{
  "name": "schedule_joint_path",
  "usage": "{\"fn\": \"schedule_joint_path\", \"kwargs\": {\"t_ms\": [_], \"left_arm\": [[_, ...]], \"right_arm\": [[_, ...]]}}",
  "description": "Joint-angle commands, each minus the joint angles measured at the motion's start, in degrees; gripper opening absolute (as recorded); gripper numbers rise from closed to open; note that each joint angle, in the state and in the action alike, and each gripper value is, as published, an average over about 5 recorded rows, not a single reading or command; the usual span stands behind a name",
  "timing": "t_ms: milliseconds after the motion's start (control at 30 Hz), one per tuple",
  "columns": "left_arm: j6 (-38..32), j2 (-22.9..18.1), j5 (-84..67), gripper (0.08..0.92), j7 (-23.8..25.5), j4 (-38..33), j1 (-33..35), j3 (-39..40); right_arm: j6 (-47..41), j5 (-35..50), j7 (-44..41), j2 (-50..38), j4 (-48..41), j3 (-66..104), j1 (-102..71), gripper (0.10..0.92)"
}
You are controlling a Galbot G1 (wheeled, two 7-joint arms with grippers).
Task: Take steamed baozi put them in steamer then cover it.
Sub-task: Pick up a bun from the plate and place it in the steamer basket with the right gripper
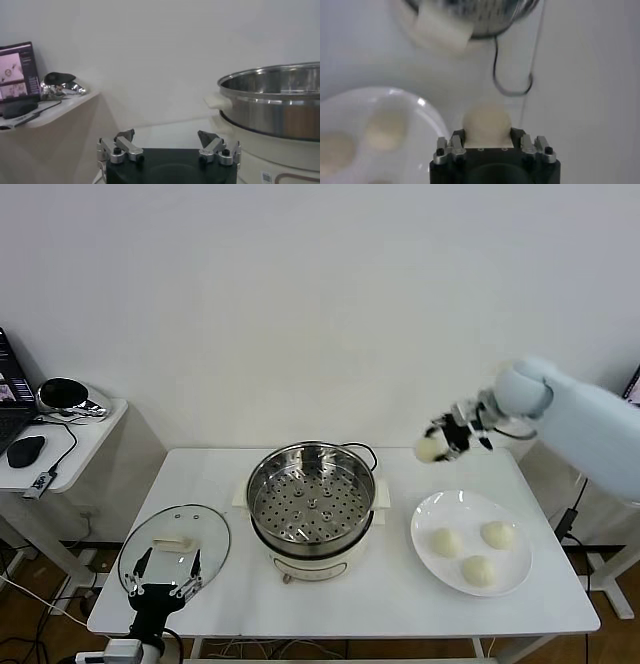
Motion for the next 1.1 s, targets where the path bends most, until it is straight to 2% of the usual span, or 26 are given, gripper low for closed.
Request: {"fn": "schedule_joint_path", "kwargs": {"t_ms": [33,233,400,700,1100], "left_arm": [[0.0,0.2,-0.7,0.823,0.1,-0.2,-0.4,-0.6],[0.1,0.3,-1.1,0.823,0.1,-0.2,-0.6,-1.7],[0.1,0.4,-1.4,0.823,0.1,-0.3,-0.5,-2.7],[0.1,-0.4,-1.4,0.823,0.1,-0.3,-0.6,-3.0],[0.0,-0.2,-1.7,0.823,0.0,-0.3,-0.7,-3.1]], "right_arm": [[6.8,8.0,1.6,14.4,-1.0,-12.0,10.4,0.574],[15.2,2.6,3.1,25.9,-10.2,-13.9,6.4,0.577],[22.0,-4.0,4.1,31.8,-17.8,-14.1,3.4,0.577],[28.9,-15.1,7.0,35.7,-22.4,-14.7,-0.5,0.585],[33.1,-23.4,10.2,36.0,-24.4,-13.5,-2.9,0.586]]}}
